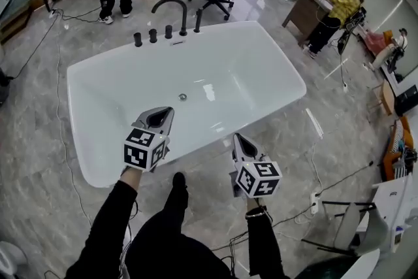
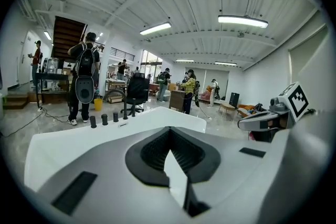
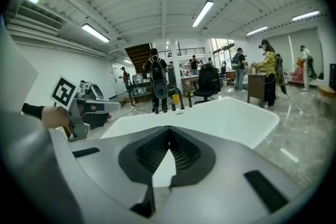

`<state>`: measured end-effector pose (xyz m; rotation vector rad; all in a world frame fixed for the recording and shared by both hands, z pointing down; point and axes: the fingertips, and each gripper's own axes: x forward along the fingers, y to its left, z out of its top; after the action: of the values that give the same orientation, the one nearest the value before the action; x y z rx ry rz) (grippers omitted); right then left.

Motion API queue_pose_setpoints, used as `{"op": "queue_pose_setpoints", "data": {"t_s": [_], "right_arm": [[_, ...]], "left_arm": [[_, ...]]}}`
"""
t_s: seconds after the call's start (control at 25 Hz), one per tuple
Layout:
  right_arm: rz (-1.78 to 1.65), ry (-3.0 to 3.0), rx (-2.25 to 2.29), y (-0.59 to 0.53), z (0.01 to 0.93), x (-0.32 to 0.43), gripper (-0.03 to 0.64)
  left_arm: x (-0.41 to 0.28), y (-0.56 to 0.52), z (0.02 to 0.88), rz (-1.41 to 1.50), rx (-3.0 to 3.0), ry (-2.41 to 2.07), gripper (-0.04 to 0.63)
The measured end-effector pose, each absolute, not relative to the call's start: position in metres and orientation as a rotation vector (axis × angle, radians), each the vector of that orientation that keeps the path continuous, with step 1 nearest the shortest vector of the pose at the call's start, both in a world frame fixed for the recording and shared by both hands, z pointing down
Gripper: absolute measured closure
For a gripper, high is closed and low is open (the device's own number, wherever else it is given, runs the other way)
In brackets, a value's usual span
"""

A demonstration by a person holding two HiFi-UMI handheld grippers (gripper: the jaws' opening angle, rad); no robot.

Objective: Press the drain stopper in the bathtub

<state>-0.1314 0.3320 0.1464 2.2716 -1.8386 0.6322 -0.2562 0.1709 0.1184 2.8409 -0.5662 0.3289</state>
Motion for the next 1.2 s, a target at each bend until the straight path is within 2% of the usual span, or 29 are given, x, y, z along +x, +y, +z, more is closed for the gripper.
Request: {"op": "queue_pose_setpoints", "data": {"t_s": [0.36, 0.88, 1.2], "right_arm": [[0.680, -1.872, 2.098, 0.227, 0.173, -0.034, 0.615], [0.686, -1.998, 1.841, 0.114, 0.201, 0.043, 0.615], [0.707, -2.095, 1.579, 0.061, 0.251, 0.099, 0.615]], "left_arm": [[-0.165, 0.079, 0.157, 0.363, 2.741, -0.652, 0.594], [-0.085, 0.000, 0.188, 0.407, 2.661, -0.773, 0.594], [-0.041, -0.028, 0.232, 0.464, 2.542, -0.955, 0.594]]}}
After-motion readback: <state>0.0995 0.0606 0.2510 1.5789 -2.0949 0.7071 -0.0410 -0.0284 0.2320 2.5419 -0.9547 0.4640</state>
